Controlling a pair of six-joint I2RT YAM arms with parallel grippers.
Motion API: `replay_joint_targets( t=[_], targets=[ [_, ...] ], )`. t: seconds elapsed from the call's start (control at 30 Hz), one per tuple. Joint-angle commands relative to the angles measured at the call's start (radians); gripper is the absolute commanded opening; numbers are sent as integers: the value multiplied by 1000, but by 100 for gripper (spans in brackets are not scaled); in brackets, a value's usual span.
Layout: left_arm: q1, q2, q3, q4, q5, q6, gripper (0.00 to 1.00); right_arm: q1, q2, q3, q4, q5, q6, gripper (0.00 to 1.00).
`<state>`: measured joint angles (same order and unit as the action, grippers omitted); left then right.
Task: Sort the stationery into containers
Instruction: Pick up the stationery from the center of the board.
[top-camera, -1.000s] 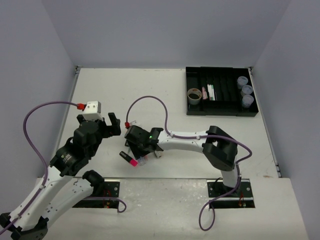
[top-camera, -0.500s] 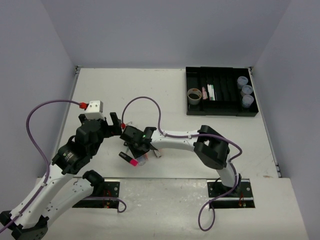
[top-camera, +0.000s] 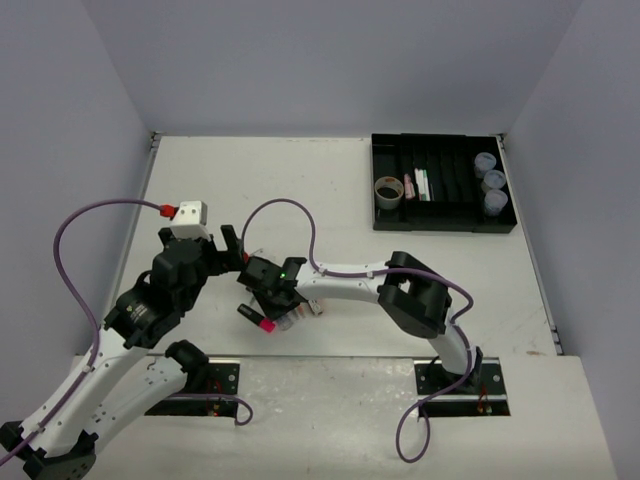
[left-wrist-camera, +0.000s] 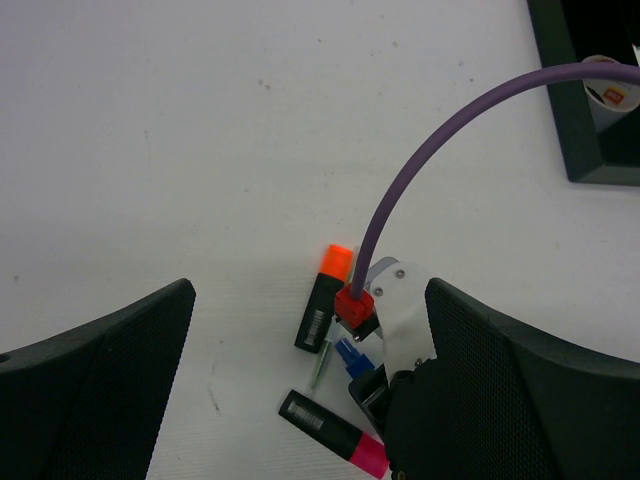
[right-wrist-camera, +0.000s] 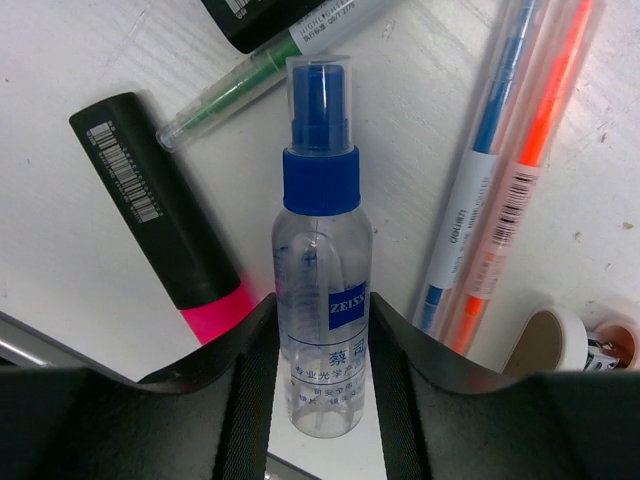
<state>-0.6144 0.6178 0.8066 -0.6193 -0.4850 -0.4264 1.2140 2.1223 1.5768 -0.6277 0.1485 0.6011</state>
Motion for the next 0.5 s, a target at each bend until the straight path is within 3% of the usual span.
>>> replay_joint_targets(
  t=[0.0, 0.23, 0.47],
  targets=[
    [5, -3, 10, 18, -1, 8, 100, 13, -2, 22, -10, 22, 4, 32],
    [5, 2, 11, 18, 0, 8, 100, 13, -74, 20, -9, 53, 8, 12],
    [5, 2, 11, 17, -3, 8, 100, -27, -244, -13, -11, 89, -14, 4]
  ],
)
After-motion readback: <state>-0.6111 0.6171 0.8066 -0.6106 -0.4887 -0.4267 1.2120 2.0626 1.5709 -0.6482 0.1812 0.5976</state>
